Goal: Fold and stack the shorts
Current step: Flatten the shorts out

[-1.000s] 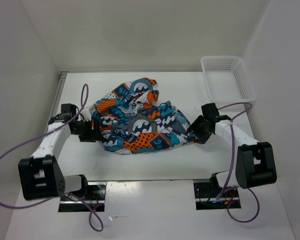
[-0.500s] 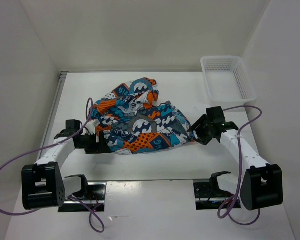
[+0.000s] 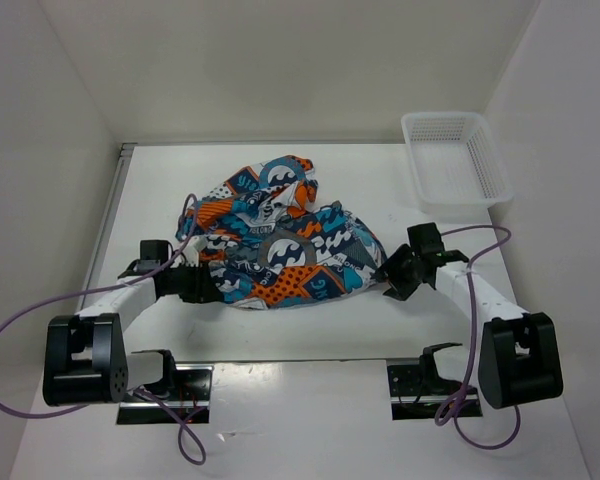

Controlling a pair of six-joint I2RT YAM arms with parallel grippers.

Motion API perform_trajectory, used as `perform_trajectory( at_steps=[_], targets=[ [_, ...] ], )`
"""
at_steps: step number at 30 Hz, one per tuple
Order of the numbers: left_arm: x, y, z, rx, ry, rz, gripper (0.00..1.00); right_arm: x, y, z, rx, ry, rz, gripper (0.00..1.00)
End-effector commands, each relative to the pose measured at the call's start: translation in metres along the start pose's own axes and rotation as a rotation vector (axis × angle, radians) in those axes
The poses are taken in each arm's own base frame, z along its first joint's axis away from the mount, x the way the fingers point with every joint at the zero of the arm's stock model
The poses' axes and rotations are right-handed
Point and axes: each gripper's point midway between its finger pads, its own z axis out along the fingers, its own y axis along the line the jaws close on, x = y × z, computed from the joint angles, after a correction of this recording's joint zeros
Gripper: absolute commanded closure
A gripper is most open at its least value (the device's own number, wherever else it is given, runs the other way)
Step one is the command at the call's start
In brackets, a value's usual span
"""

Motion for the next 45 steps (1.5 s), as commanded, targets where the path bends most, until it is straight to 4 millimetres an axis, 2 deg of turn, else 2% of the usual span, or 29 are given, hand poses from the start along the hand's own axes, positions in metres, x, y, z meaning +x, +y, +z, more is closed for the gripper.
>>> perform_trajectory(
  at_steps=[1,3,4,5,6,9,10,13,14,16,18,20,21,22,23,25,26,28,29,31,32,34,35,37,38,39,40,43,45],
  targets=[
    [-0.003,-0.001,0.004,0.013,-0.016,0.037,0.64,-0.005,0.003,0.007,-0.017,-0.023,0.011,0.41],
    [-0.002,0.002,0.001,-0.015,0.005,0.020,0.82,-0.011,0.006,0.014,-0.019,-0.041,0.009,0.43],
    [-0.008,0.001,0.000,-0.015,0.004,0.021,0.94,-0.013,0.005,0.017,-0.014,-0.050,0.009,0.46],
    [-0.008,0.002,-0.002,-0.026,0.017,0.011,1.00,-0.015,0.006,0.022,-0.002,-0.043,0.011,0.47],
    [-0.011,0.002,-0.004,-0.035,0.019,0.011,1.00,-0.014,0.003,0.025,0.013,-0.033,0.014,0.49],
    [-0.025,0.002,-0.012,-0.067,0.020,0.012,1.00,-0.024,0.012,0.030,0.003,-0.062,0.011,0.61],
    [-0.027,0.001,-0.013,-0.068,0.020,0.012,1.00,-0.031,0.021,0.027,-0.012,-0.083,0.007,0.66],
    [-0.036,-0.006,-0.022,-0.068,0.014,0.016,1.00,-0.039,0.026,0.023,-0.015,-0.109,-0.014,0.79],
    [-0.039,-0.009,-0.025,-0.068,0.008,0.021,1.00,-0.040,0.026,0.023,-0.010,-0.117,-0.014,0.90],
    [-0.052,-0.016,-0.036,-0.064,-0.023,0.035,1.00,-0.043,0.032,0.016,-0.017,-0.122,-0.024,0.99],
    [-0.067,-0.023,-0.046,-0.059,-0.061,0.056,1.00,-0.050,0.047,0.003,-0.059,-0.150,-0.054,0.99],
    [-0.095,-0.039,-0.061,-0.035,-0.108,0.095,1.00,-0.058,0.059,-0.010,-0.087,-0.186,-0.086,0.99],
    [-0.107,-0.041,-0.068,-0.042,-0.135,0.106,1.00,-0.066,0.076,-0.024,-0.126,-0.214,-0.106,0.99],
    [-0.132,-0.051,-0.081,-0.037,-0.182,0.147,1.00,-0.070,0.084,-0.031,-0.137,-0.224,-0.121,0.99],
    [-0.143,-0.054,-0.085,-0.038,-0.194,0.157,1.00,-0.082,0.107,-0.049,-0.192,-0.267,-0.159,0.99],
    [-0.169,-0.067,-0.097,-0.015,-0.248,0.208,1.00,-0.092,0.126,-0.064,-0.219,-0.293,-0.194,0.99],
    [-0.198,-0.076,-0.109,-0.019,-0.304,0.257,1.00,-0.102,0.154,-0.086,-0.286,-0.328,-0.221,0.99],
    [-0.230,-0.088,-0.124,-0.016,-0.383,0.328,1.00,-0.113,0.173,-0.098,-0.304,-0.353,-0.268,0.99],
    [-0.244,-0.094,-0.131,-0.011,-0.420,0.364,1.00,-0.121,0.195,-0.127,-0.359,-0.401,-0.290,0.99],
    [-0.283,-0.119,-0.162,-0.013,-0.551,0.486,1.00,-0.128,0.211,-0.149,-0.390,-0.437,-0.326,0.99],
    [-0.295,-0.125,-0.169,-0.015,-0.583,0.515,1.00,-0.130,0.224,-0.176,-0.434,-0.478,-0.346,0.99],
    [-0.314,-0.141,-0.190,-0.021,-0.644,0.569,1.00,-0.127,0.230,-0.209,-0.486,-0.522,-0.383,0.99],
    [-0.328,-0.162,-0.214,-0.018,-0.707,0.632,1.00,-0.124,0.236,-0.228,-0.522,-0.545,-0.401,0.99],
    [-0.338,-0.183,-0.243,-0.032,-0.777,0.689,1.00,-0.117,0.231,-0.254,-0.543,-0.574,-0.425,0.99],
    [-0.343,-0.203,-0.273,-0.047,-0.835,0.735,1.00,-0.110,0.234,-0.270,-0.572,-0.591,-0.448,0.99],
    [-0.346,-0.214,-0.286,-0.048,-0.864,0.765,1.00,-0.110,0.228,-0.279,-0.554,-0.611,-0.450,0.99],
    [-0.345,-0.223,-0.302,-0.061,-0.892,0.786,1.00,-0.101,0.231,-0.304,-0.599,-0.644,-0.477,0.99],
    [-0.337,-0.266,-0.349,-0.071,-0.993,0.888,1.00,-0.092,0.225,-0.348,-0.653,-0.709,-0.476,0.99],
    [-0.334,-0.283,-0.366,-0.070,-1.053,0.957,1.00,-0.081,0.216,-0.376,-0.697,-0.748,-0.479,0.99]
  ],
)
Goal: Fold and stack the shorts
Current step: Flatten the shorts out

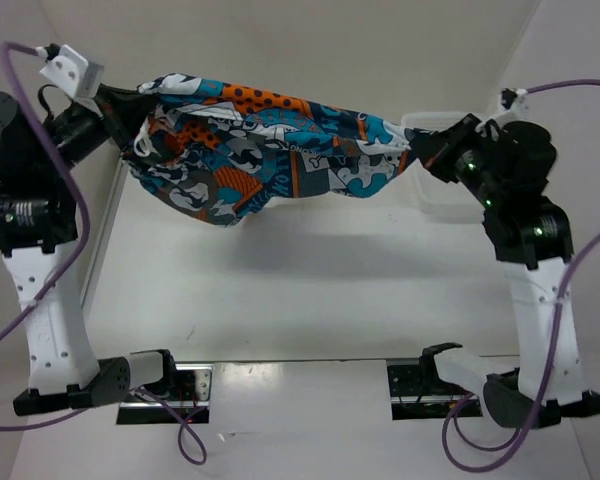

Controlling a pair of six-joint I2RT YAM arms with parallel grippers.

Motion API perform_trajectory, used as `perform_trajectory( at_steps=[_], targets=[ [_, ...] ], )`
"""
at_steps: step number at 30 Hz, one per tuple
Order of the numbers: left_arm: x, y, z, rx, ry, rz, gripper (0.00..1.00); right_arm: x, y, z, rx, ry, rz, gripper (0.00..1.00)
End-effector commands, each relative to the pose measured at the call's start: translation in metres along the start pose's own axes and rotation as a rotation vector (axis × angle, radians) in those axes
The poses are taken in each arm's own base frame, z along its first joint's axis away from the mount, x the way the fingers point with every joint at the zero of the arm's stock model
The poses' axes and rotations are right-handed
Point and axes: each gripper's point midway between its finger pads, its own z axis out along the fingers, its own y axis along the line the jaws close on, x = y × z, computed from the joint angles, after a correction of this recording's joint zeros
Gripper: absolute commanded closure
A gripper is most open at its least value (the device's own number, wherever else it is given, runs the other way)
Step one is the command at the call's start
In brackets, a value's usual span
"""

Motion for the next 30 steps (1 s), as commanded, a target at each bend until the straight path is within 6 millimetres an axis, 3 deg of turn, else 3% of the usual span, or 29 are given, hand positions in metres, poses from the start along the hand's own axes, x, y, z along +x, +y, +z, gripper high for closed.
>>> perform_trajectory(
  at_steps=[1,5,9,12,16,17,20,21,22,24,26,27,28,29,30],
  targets=[
    [-0.071,-0.028,-0.034,0.008,-0.173,0.180,1.00,-0.031,0.020,-0.064,-0.033,-0.129,-0.053,0.99],
    [-0.094,-0.048,-0.051,0.030,-0.213,0.224,1.00,-0.044,0.033,-0.122,-0.085,-0.234,-0.060,1.00],
    [-0.101,-0.073,-0.064,0.110,-0.219,0.241,1.00,-0.047,0.036,-0.158,-0.088,-0.276,-0.040,1.00],
    [-0.101,-0.093,-0.070,0.207,-0.206,0.241,1.00,-0.041,0.034,-0.166,-0.075,-0.255,-0.013,1.00],
    [-0.061,-0.094,-0.061,0.259,-0.114,0.131,1.00,-0.034,0.028,-0.161,-0.051,-0.221,0.016,1.00],
    [-0.019,-0.082,-0.047,0.265,-0.044,0.040,1.00,-0.033,0.024,-0.154,-0.027,-0.209,0.018,1.00],
    [0.035,-0.072,-0.034,0.254,0.023,-0.043,1.00,-0.024,0.012,-0.121,0.023,-0.149,0.023,1.00],
    [0.054,-0.066,-0.029,0.242,0.053,-0.078,1.00,-0.013,0.001,-0.103,0.054,-0.112,0.025,1.00],
    [0.091,-0.062,-0.025,0.228,0.136,-0.176,1.00,-0.007,-0.007,-0.083,0.080,-0.082,0.028,1.00],
    [0.117,-0.047,-0.018,0.161,0.190,-0.218,1.00,0.008,-0.024,-0.048,0.115,-0.040,0.041,1.00],
    [0.158,-0.035,-0.012,0.112,0.285,-0.305,1.00,0.036,-0.047,-0.004,0.162,0.059,0.049,1.00],
    [0.173,-0.029,-0.010,0.085,0.321,-0.331,1.00,0.038,-0.043,0.013,0.123,0.066,0.050,1.00],
    [0.187,-0.025,-0.007,0.076,0.342,-0.348,1.00,0.053,-0.060,0.042,0.166,0.119,0.056,1.00],
    [0.222,-0.020,-0.001,0.071,0.399,-0.402,1.00,0.066,-0.072,0.058,0.193,0.152,0.051,1.00],
    [0.241,-0.015,0.002,0.057,0.434,-0.430,1.00,0.069,-0.070,0.075,0.174,0.159,0.048,1.00]
  ],
)
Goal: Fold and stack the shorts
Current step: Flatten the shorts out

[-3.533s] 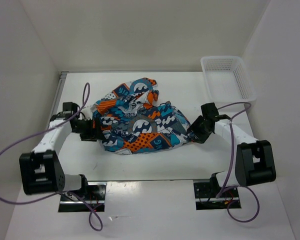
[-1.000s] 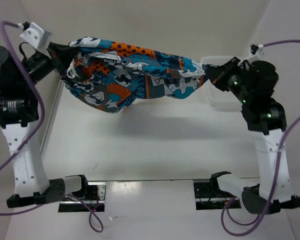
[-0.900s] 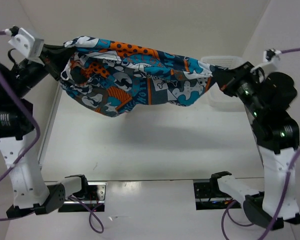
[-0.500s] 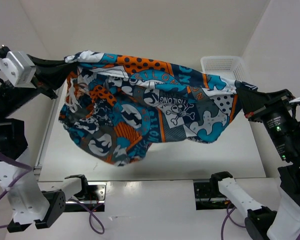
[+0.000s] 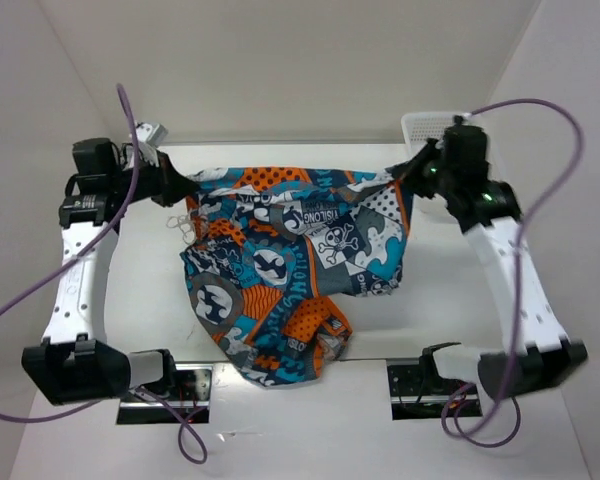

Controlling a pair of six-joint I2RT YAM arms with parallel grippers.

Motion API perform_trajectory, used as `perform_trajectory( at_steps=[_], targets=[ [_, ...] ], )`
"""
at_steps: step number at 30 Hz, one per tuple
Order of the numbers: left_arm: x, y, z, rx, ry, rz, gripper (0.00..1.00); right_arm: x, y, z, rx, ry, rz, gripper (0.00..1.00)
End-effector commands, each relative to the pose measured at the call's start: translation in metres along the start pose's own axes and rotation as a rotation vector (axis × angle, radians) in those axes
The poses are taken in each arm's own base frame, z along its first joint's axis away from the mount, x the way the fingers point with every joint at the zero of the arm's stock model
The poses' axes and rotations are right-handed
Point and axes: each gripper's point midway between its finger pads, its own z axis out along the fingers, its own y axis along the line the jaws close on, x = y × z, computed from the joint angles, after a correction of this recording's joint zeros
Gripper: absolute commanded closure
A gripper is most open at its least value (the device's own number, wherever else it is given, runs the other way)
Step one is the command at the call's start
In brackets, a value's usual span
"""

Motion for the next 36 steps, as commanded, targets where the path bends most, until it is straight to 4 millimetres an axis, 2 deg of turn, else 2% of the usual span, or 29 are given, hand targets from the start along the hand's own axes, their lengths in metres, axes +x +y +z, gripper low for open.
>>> perform_trajectory(
  at_steps=[1,2,4,5,7,8,9,10,11,13,14,16,18,21,23,25,26,27,29,30,31,32,33,34,35,36],
  targets=[
    [0.023,0.034,0.019,-0.061,0.039,-0.037,1.00,0.007,0.000,0.064,-0.022,0.026,-0.017,1.00],
    [0.044,0.052,0.033,-0.072,0.084,-0.084,1.00,0.025,-0.010,0.097,0.010,0.081,-0.020,1.00],
    [0.054,0.069,0.045,-0.084,0.108,-0.108,1.00,0.030,-0.010,0.130,0.005,0.091,-0.035,1.00],
    [0.065,0.083,0.056,-0.098,0.141,-0.140,1.00,0.043,-0.015,0.160,0.027,0.130,-0.038,1.00],
    [0.064,0.100,0.064,-0.129,0.166,-0.158,1.00,0.051,-0.014,0.186,0.033,0.157,-0.053,1.00],
    [0.079,0.108,0.073,-0.116,0.206,-0.201,0.96,0.040,-0.010,0.196,0.040,0.129,-0.066,1.00],
    [0.081,0.112,0.077,-0.116,0.212,-0.208,0.85,0.056,-0.016,0.216,0.061,0.169,-0.071,1.00],
    [0.086,0.118,0.078,-0.122,0.221,-0.224,0.74,0.060,-0.020,0.222,0.079,0.192,-0.080,1.00],
    [0.084,0.120,0.082,-0.106,0.207,-0.215,0.71,0.055,-0.016,0.231,0.077,0.190,-0.080,1.00],
    [0.092,0.124,0.086,-0.104,0.223,-0.231,0.56,0.052,-0.005,0.232,0.056,0.180,-0.095,1.00],
    [0.090,0.125,0.086,-0.105,0.215,-0.223,0.46,0.051,-0.006,0.232,0.064,0.173,-0.096,1.00],
    [0.094,0.128,0.088,-0.115,0.225,-0.230,0.42,0.050,-0.006,0.231,0.065,0.176,-0.105,1.00],
    [0.094,0.128,0.088,-0.115,0.225,-0.230,0.50,0.052,-0.008,0.230,0.072,0.185,-0.114,1.00],
    [0.105,0.131,0.089,-0.126,0.234,-0.235,0.51,0.059,-0.015,0.225,0.085,0.201,-0.114,1.00],
    [0.115,0.134,0.090,-0.136,0.241,-0.240,0.43,0.060,-0.019,0.218,0.095,0.198,-0.115,1.00],
    [0.124,0.144,0.097,-0.148,0.247,-0.242,0.43,0.063,-0.022,0.217,0.096,0.201,-0.124,1.00],
    [0.125,0.143,0.106,-0.147,0.254,-0.223,0.49,0.068,-0.026,0.217,0.105,0.212,-0.124,1.00],
    [0.134,0.149,0.115,-0.152,0.278,-0.235,0.55,0.066,-0.025,0.218,0.099,0.205,-0.124,1.00],
    [0.133,0.154,0.129,-0.167,0.298,-0.220,0.66,0.069,-0.027,0.220,0.105,0.212,-0.124,1.00],
    [0.139,0.162,0.137,-0.189,0.325,-0.223,0.72,0.072,-0.024,0.220,0.099,0.217,-0.129,1.00],
    [0.121,0.165,0.140,-0.223,0.331,-0.202,0.71,0.072,-0.024,0.220,0.099,0.217,-0.129,1.00],
    [0.116,0.169,0.142,-0.263,0.348,-0.190,0.66,0.072,-0.024,0.220,0.099,0.217,-0.129,1.00],
    [0.120,0.178,0.147,-0.327,0.386,-0.177,0.55,0.074,-0.025,0.219,0.104,0.224,-0.129,1.00],
    [0.124,0.178,0.144,-0.357,0.428,-0.185,0.38,0.073,-0.027,0.220,0.113,0.217,-0.130,1.00],
    [0.108,0.185,0.144,-0.391,0.412,-0.165,0.33,0.073,-0.027,0.220,0.113,0.217,-0.130,1.00],
    [0.108,0.188,0.144,-0.429,0.430,-0.153,0.30,0.074,-0.029,0.219,0.120,0.225,-0.130,1.00]
  ],
)
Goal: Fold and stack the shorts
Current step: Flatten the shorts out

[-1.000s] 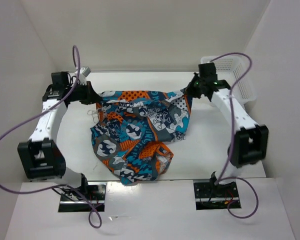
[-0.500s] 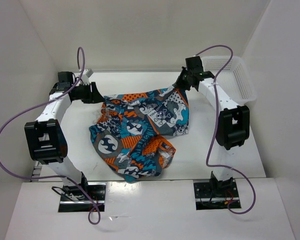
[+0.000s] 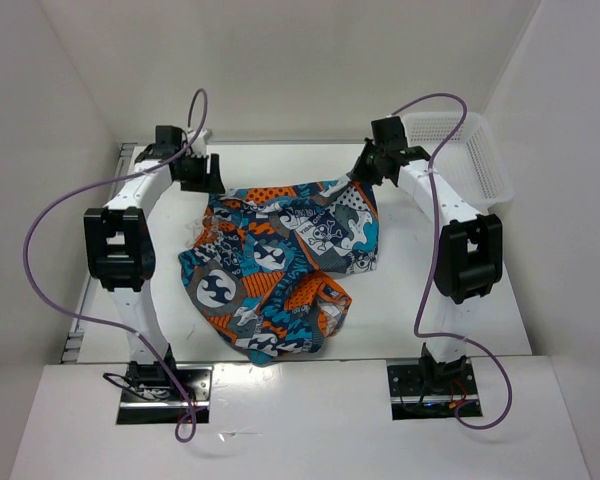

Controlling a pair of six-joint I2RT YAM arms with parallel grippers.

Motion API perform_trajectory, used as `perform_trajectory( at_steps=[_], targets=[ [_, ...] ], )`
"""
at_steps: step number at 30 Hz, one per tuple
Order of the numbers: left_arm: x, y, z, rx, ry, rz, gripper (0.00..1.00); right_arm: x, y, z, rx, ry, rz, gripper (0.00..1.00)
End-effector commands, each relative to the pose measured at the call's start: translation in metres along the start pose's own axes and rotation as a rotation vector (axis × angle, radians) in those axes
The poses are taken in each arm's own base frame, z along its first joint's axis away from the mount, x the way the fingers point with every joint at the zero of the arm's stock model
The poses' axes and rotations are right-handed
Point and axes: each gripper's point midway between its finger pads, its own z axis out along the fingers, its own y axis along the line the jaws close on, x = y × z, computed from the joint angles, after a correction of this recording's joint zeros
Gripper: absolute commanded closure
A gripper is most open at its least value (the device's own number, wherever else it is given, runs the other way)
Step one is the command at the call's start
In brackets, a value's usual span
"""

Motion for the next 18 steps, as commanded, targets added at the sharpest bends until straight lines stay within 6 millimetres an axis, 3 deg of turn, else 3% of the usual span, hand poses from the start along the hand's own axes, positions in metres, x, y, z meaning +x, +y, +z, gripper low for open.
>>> perform_trajectory(
  at_steps=[1,3,8,10,15,18],
  targets=[
    [-0.023,0.009,-0.017,-0.169,0.006,0.038,0.28,-0.011,0.010,-0.015,-0.022,-0.055,-0.027,1.00],
    [-0.025,0.010,-0.012,-0.248,0.030,0.061,0.27,-0.011,0.010,-0.015,-0.022,-0.055,-0.027,1.00],
    [-0.006,0.008,0.008,-0.380,0.154,0.110,0.25,-0.009,0.009,-0.015,-0.017,-0.047,-0.027,1.00],
    [-0.005,0.004,0.006,-0.438,0.169,0.142,0.31,-0.009,0.009,-0.015,-0.017,-0.047,-0.027,1.00],
    [0.021,0.002,0.005,-0.419,0.230,0.133,0.32,-0.007,0.008,-0.016,-0.012,-0.040,-0.008,1.00],
    [0.024,0.004,0.008,-0.419,0.230,0.133,0.30,-0.007,0.008,-0.016,-0.012,-0.040,-0.008,1.00]
  ],
)
